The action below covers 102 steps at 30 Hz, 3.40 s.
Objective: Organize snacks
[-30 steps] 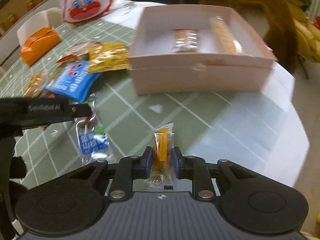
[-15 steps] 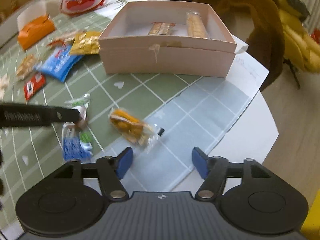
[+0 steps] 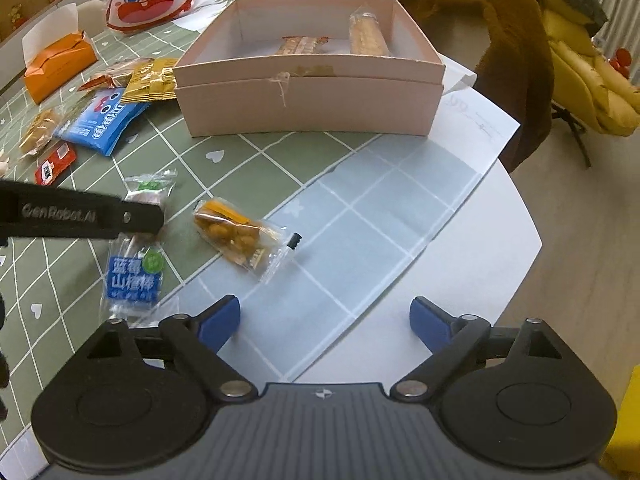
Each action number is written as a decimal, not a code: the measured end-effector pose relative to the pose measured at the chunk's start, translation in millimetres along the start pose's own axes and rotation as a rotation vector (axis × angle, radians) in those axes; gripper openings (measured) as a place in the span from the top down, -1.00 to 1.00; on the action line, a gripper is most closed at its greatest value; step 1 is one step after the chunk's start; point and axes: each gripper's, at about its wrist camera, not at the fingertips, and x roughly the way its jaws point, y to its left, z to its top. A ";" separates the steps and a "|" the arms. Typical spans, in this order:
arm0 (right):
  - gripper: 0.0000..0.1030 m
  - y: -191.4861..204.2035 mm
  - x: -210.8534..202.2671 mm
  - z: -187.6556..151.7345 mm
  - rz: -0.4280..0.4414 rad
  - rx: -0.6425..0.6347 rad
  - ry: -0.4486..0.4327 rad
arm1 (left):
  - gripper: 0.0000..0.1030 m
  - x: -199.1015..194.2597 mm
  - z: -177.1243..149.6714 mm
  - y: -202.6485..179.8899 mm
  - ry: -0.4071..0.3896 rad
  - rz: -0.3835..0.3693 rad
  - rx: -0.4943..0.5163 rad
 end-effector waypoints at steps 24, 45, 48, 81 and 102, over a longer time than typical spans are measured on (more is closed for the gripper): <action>-0.75 -21.6 -9.0 42.2 -0.006 0.035 -0.100 | 0.45 -31.0 -20.6 35.0 -0.008 -0.107 -0.021; -0.65 6.5 -10.8 45.4 0.150 -0.109 -0.070 | 0.19 -13.6 -21.7 13.6 -0.001 -0.073 0.091; -0.14 19.5 0.1 52.1 0.180 -0.151 -0.033 | 0.19 -15.9 -22.0 21.5 0.000 -0.052 0.070; 0.62 -42.3 -93.1 215.1 0.262 -0.080 -0.229 | 0.21 -107.9 178.6 -21.8 -0.292 -0.205 0.042; 0.00 9.6 15.8 238.8 0.281 -0.072 -0.043 | 0.26 -17.0 113.3 116.2 -0.158 0.026 -0.364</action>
